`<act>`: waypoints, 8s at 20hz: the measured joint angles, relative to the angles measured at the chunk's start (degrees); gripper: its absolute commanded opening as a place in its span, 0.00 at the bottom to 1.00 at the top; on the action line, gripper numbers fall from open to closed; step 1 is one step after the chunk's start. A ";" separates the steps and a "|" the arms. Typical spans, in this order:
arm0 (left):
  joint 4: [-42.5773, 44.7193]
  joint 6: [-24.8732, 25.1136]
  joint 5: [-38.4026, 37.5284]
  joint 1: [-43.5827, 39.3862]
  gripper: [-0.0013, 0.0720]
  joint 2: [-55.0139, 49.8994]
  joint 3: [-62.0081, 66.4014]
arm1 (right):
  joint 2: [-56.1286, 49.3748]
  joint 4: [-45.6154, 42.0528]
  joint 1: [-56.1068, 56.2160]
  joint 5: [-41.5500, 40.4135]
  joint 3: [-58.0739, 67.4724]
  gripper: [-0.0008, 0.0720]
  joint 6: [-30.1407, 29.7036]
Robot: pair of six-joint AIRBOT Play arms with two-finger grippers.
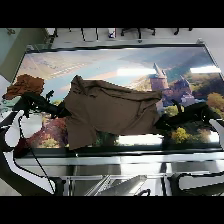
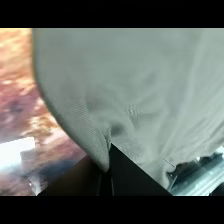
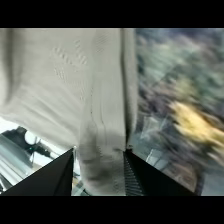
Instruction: Fold the shirts.
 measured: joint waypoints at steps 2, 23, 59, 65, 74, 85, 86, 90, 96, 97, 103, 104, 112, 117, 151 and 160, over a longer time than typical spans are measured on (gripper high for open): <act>-0.22 0.09 1.11 0.00 0.04 0.00 0.81 | -0.20 0.66 0.52 0.11 0.20 0.52 -0.48; -0.63 0.07 3.58 -0.11 0.04 0.59 1.70 | -2.67 3.32 -1.95 -0.04 0.63 0.05 -2.69; -2.01 -0.96 -16.76 -9.11 0.04 19.58 8.13 | 12.92 7.37 0.57 21.62 15.43 0.05 -5.99; -2.43 -4.50 -17.77 -10.32 0.04 -5.60 24.22 | -8.94 11.10 1.09 26.21 29.22 0.05 -3.91; 0.09 -12.07 -16.61 -10.54 0.04 -10.38 36.35 | -17.57 0.42 1.62 17.07 47.89 0.05 6.93; 23.21 -23.10 -2.38 -12.92 0.04 -7.02 29.81 | -18.10 -23.15 8.39 9.55 47.04 0.05 17.84; 24.35 -23.56 -2.45 -13.33 0.04 -6.95 29.03 | -18.18 -24.24 8.94 9.55 46.97 0.05 18.75; 28.44 -25.53 -3.04 -14.51 0.04 -7.32 26.97 | -18.60 -26.32 10.14 9.33 46.93 0.05 21.40; 30.69 -26.56 -1.79 -15.65 0.04 -9.14 26.27 | -18.84 -27.19 10.60 9.31 46.93 0.05 22.60; 30.73 -26.73 -1.77 -15.72 0.04 -9.22 26.25 | -18.84 -27.19 10.64 9.29 46.93 0.07 22.60; 26.01 -27.15 -0.44 -15.85 0.86 -9.46 27.15 | -18.47 -23.34 10.60 7.50 46.97 0.52 22.82; 24.96 -27.15 0.55 -15.89 0.85 -9.46 28.20 | -18.01 -22.38 10.54 6.93 47.08 0.52 22.82; 25.24 -29.31 18.16 -14.36 0.85 -0.35 33.59 | -4.22 -19.96 1.16 -5.27 46.29 0.52 20.83; 32.00 -27.80 13.99 -13.64 0.85 22.36 1.99 | 8.17 -19.69 -10.58 -8.24 28.50 0.52 14.19; -0.02 -12.31 -10.01 -9.68 0.04 45.20 -42.45 | 2.08 -5.16 -8.61 -0.68 -4.26 0.05 2.14; 10.75 -14.93 2.10 -0.26 0.04 62.14 -47.17 | 11.61 -18.16 -7.21 2.21 -4.63 0.05 15.10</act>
